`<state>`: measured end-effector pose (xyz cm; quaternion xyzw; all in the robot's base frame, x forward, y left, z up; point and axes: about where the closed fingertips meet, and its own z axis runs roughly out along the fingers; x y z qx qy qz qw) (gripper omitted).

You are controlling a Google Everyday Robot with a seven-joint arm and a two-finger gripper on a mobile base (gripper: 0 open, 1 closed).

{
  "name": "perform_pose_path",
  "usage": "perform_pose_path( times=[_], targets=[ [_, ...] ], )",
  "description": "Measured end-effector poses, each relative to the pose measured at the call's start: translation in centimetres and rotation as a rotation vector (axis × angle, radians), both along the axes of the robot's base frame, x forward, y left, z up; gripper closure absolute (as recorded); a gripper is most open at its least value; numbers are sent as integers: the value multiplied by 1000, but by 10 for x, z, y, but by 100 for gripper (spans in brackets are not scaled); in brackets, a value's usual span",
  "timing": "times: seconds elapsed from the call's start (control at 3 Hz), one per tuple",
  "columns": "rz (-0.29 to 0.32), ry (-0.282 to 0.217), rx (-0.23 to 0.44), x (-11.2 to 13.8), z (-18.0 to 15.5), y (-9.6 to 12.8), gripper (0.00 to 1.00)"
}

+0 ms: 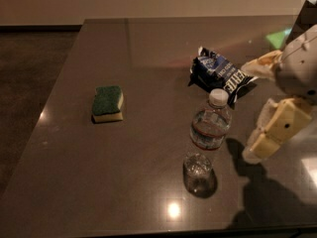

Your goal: Knock water bottle over

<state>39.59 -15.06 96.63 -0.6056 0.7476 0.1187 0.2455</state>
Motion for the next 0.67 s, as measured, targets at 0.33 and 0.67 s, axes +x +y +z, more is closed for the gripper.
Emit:
perform_pose_path(
  times=[0.33, 0.67],
  targets=[
    [18, -4, 62, -5, -16, 21, 0],
    [17, -3, 116, -4, -29, 32, 0]
  ],
)
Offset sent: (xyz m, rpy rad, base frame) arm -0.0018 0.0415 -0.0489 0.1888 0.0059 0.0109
